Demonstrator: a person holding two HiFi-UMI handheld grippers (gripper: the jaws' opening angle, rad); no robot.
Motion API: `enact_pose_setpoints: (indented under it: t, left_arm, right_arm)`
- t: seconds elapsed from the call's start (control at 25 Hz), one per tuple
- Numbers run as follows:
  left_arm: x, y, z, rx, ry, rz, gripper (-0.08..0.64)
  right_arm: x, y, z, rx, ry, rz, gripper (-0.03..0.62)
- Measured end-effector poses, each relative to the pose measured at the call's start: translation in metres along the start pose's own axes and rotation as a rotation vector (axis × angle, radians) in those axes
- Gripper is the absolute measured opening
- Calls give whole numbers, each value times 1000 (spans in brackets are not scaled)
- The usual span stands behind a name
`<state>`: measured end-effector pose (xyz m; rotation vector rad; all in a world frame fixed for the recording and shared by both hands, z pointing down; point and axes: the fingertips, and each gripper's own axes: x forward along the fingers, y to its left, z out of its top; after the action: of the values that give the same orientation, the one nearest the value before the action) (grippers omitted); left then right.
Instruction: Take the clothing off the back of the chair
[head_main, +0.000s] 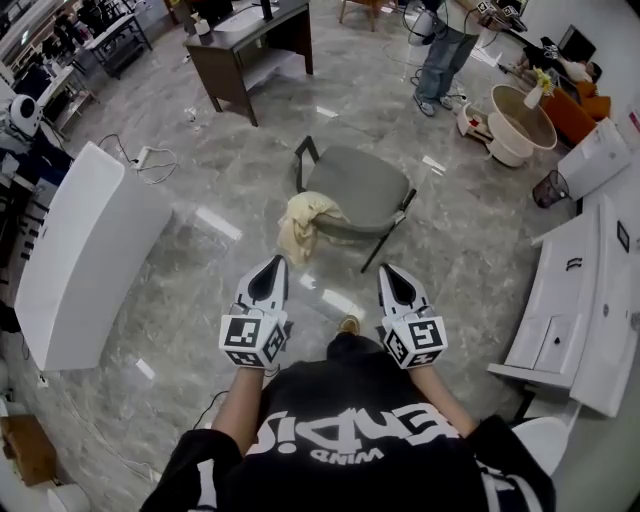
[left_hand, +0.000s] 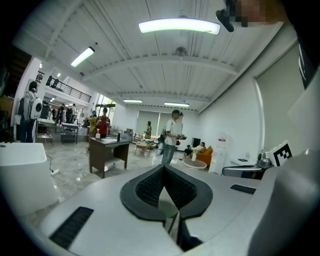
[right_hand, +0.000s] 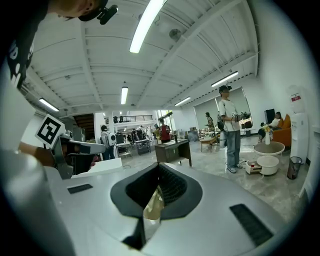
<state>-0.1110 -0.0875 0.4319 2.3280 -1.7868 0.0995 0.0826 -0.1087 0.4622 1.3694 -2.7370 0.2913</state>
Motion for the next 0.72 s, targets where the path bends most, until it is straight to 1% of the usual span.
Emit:
enact_pose_setpoints:
  t: [0.12,0.24,0.44,0.6,0.64,0.68,0.72]
  left_arm:
    - [24,6,6,-6,-8,29,15]
    - [42,9,11,-11,-12,38,14]
    - [60,17,18,-16,-18,26,15]
    - [72,24,18,-5,6,-12,19]
    - [75,26,18,-5,12,-28,49]
    - [77,27,16,-7,18,-46,108]
    - [80,28,15,-7,24,-66,145]
  right_arm:
    - [22,-17,6,5,6,28,14]
    - [40,-30,11,12,7,43,14]
    - [65,-36,17,12,14,69,14]
    - [80,-36,19,7,24,69,14]
    - [84,-37,19,6,27,64,14]
    - [87,-37,18,6,30,59,14]
    - [89,-37,17,9,34,54,14]
